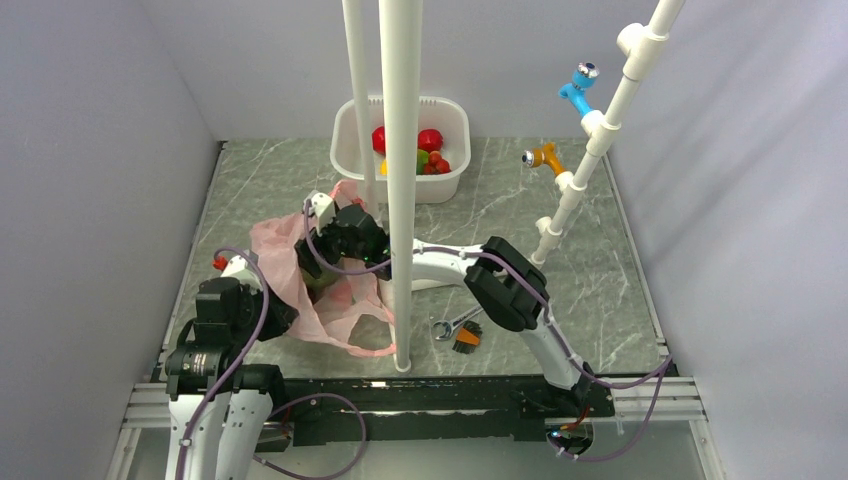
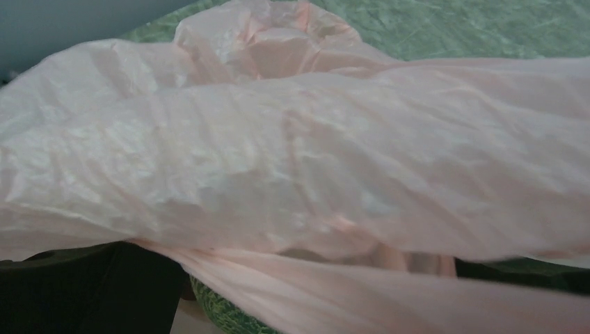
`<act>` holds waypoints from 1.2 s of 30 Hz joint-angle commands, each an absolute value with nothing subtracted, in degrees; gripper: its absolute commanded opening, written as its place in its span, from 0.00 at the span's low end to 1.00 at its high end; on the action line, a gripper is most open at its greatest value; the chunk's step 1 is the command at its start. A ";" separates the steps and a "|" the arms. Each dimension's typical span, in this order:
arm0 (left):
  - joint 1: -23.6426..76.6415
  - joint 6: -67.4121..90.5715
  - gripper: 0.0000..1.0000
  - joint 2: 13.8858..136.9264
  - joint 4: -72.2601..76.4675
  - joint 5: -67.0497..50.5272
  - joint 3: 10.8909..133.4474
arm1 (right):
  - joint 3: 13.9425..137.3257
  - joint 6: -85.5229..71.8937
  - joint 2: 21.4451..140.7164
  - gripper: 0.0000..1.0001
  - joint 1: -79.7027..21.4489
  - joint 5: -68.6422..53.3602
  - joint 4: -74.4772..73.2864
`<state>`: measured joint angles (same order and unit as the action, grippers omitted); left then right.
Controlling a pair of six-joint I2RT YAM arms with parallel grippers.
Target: Take the fake fruits out of the plastic bag
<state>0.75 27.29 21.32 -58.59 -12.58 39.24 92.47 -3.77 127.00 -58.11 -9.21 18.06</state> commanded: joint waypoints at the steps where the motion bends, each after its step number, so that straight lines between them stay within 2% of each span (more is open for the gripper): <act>1: 0.18 27.51 0.12 21.58 -58.42 -12.76 39.80 | 94.93 1.41 128.88 0.99 -59.53 -7.55 15.62; 4: 0.18 27.59 0.13 21.38 -58.61 -12.57 39.79 | 89.08 0.19 126.59 0.95 -59.63 -3.95 16.93; 8: 0.18 27.64 0.13 20.97 -58.33 -12.57 39.56 | 76.82 0.17 121.10 0.77 -59.60 -3.82 18.91; 11: 0.18 27.90 0.13 21.07 -58.33 -12.03 39.58 | 66.62 -1.33 115.37 0.71 -59.63 -1.55 21.89; 17: 0.18 28.54 0.12 21.40 -58.71 -10.91 39.68 | 51.88 -5.22 102.79 0.70 -59.69 0.47 24.95; 21: 0.18 28.70 0.12 21.70 -58.84 -10.69 39.81 | 49.02 -7.41 96.67 0.71 -59.77 -1.34 25.64; 29: 0.18 28.20 0.11 22.01 -59.31 -11.23 40.08 | 53.33 -10.02 96.68 0.79 -60.21 -6.60 27.23; 36: 0.18 29.60 0.11 20.40 -64.03 -4.79 43.37 | 59.87 -11.51 102.74 0.80 -63.28 -9.25 28.07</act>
